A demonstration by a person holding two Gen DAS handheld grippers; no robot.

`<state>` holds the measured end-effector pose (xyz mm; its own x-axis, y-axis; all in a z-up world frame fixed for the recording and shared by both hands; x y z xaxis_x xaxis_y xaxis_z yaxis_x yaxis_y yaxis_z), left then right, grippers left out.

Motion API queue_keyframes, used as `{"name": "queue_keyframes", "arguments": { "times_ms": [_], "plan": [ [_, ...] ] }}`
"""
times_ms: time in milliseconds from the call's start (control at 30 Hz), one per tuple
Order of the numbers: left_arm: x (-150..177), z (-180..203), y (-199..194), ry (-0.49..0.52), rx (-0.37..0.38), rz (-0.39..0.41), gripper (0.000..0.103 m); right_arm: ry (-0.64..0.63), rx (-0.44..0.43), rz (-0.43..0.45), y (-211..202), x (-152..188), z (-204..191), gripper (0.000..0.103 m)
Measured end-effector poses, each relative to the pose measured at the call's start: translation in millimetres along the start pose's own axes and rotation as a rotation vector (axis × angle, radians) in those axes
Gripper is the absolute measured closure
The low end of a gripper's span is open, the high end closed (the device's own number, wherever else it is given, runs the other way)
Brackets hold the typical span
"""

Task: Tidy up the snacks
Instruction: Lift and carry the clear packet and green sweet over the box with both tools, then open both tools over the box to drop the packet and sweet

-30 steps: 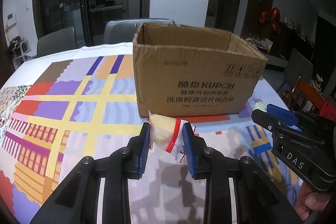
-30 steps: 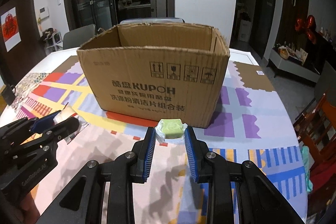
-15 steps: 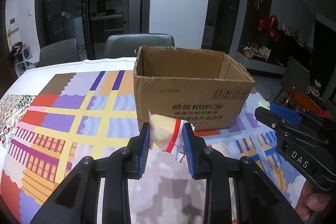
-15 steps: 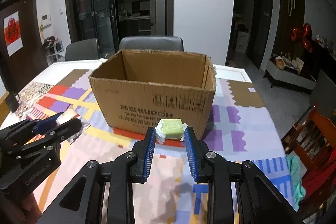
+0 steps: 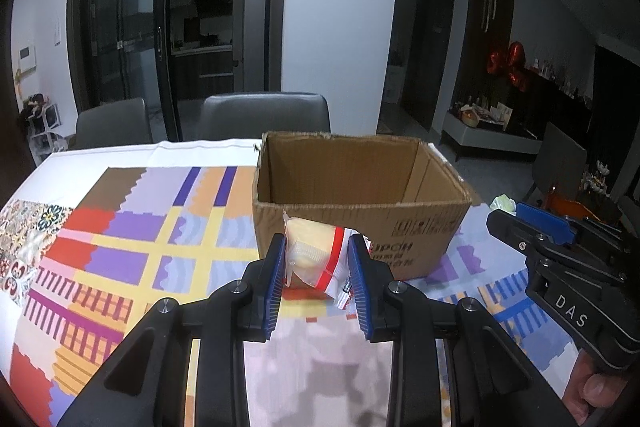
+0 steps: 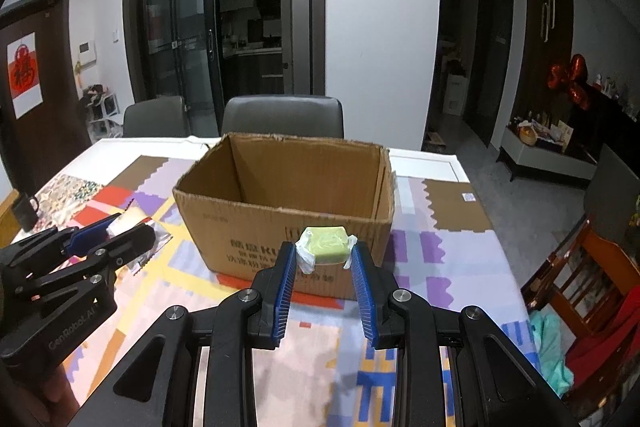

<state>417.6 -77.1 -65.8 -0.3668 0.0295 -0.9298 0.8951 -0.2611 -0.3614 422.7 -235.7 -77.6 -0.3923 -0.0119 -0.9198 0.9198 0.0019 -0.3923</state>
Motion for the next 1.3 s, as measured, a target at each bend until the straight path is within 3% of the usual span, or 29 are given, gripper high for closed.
{"name": "queue_keyframes", "arguments": {
  "times_ms": [600,1300],
  "plan": [
    [-40.4,-0.5,24.0,0.018,0.010,0.035,0.072,0.014,0.011,0.048,6.1,-42.9,5.6,0.073],
    [-46.0,-3.6,74.2,0.027,0.010,-0.001,0.072,0.016,0.006,0.049,52.7,-55.7,11.3,0.073]
  ]
}}
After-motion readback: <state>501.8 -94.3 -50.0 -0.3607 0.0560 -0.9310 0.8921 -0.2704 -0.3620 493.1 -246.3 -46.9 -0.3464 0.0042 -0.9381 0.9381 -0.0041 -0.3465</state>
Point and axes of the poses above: each gripper's, at about its wrist camera, not at the fingertips, and y roughly the way its jaws point, z to its right, x to its underside, the point moved 8 cm from there along y, roughly the way its jaws point, and after that the axes turned 14 degrees about z, right-handed, at the moved point
